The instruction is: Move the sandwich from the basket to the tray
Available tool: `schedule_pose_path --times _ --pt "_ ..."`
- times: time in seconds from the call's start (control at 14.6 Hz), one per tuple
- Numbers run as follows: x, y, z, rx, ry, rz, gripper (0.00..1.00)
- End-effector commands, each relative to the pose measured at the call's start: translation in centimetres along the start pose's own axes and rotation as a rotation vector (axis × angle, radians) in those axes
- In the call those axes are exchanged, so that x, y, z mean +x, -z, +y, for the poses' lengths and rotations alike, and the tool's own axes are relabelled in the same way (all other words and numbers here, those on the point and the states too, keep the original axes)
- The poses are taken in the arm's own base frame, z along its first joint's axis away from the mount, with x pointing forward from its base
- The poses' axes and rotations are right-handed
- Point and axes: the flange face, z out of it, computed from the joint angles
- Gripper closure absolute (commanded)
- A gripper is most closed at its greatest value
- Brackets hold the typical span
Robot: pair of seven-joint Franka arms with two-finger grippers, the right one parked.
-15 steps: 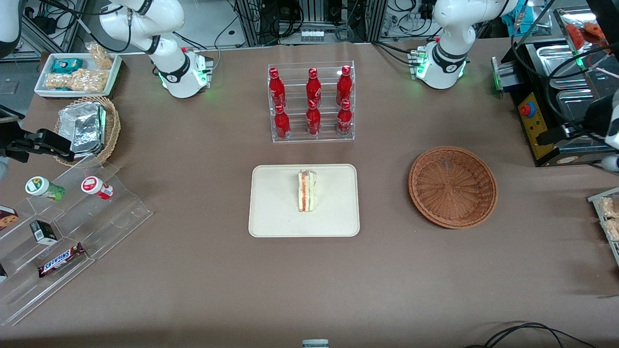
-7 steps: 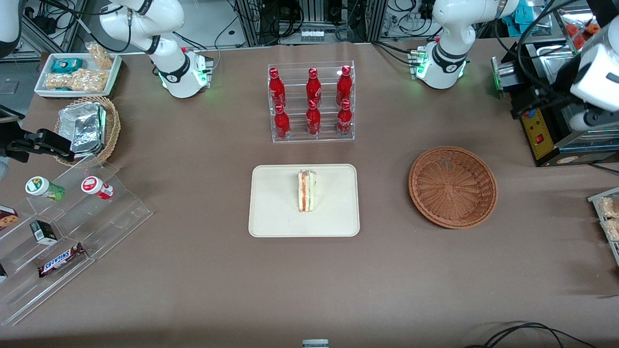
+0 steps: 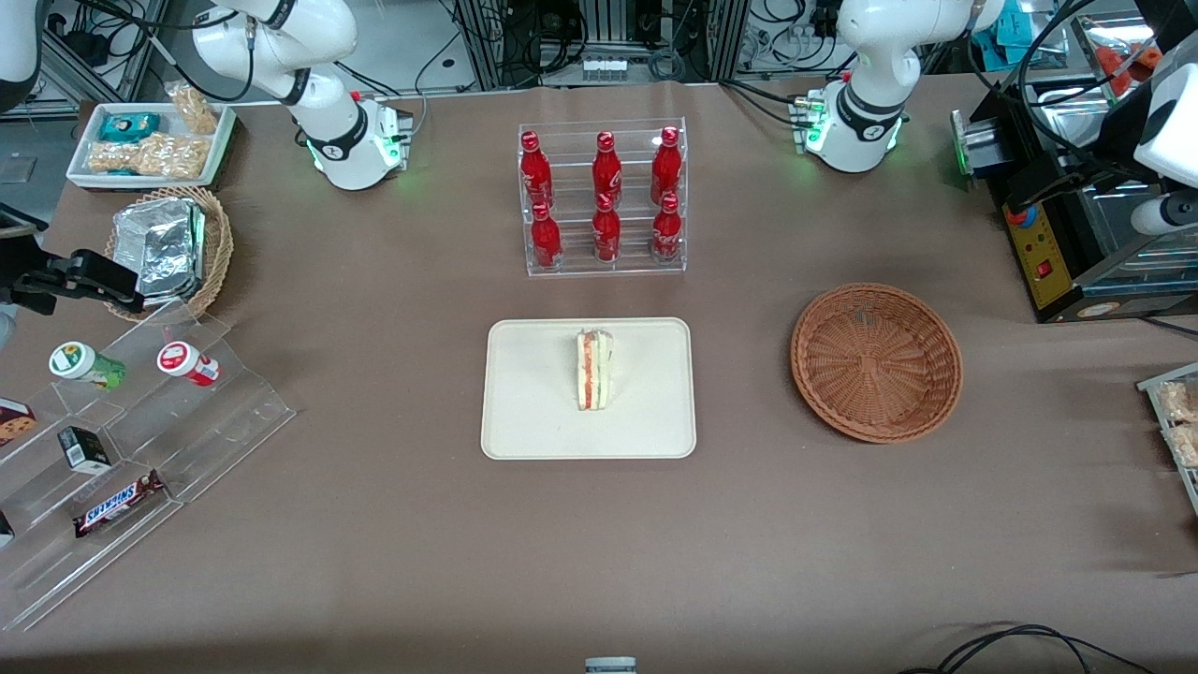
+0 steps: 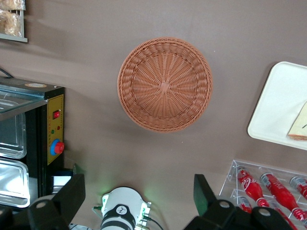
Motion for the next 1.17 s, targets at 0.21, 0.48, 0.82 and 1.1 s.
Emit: schedule_pose_path --times 0.21,0.48,0.82,1.1 --pt "1.4 -0.2 0.9 -0.038 0.017 0.093 0.0" --pt "1.6 -0.6 2.1 -0.047 -0.004 0.113 0.0" --pt "2.6 -0.6 2.4 -0.065 -0.006 0.154 0.0" --pt "2.8 -0.7 2.4 -0.068 -0.006 0.161 0.0"
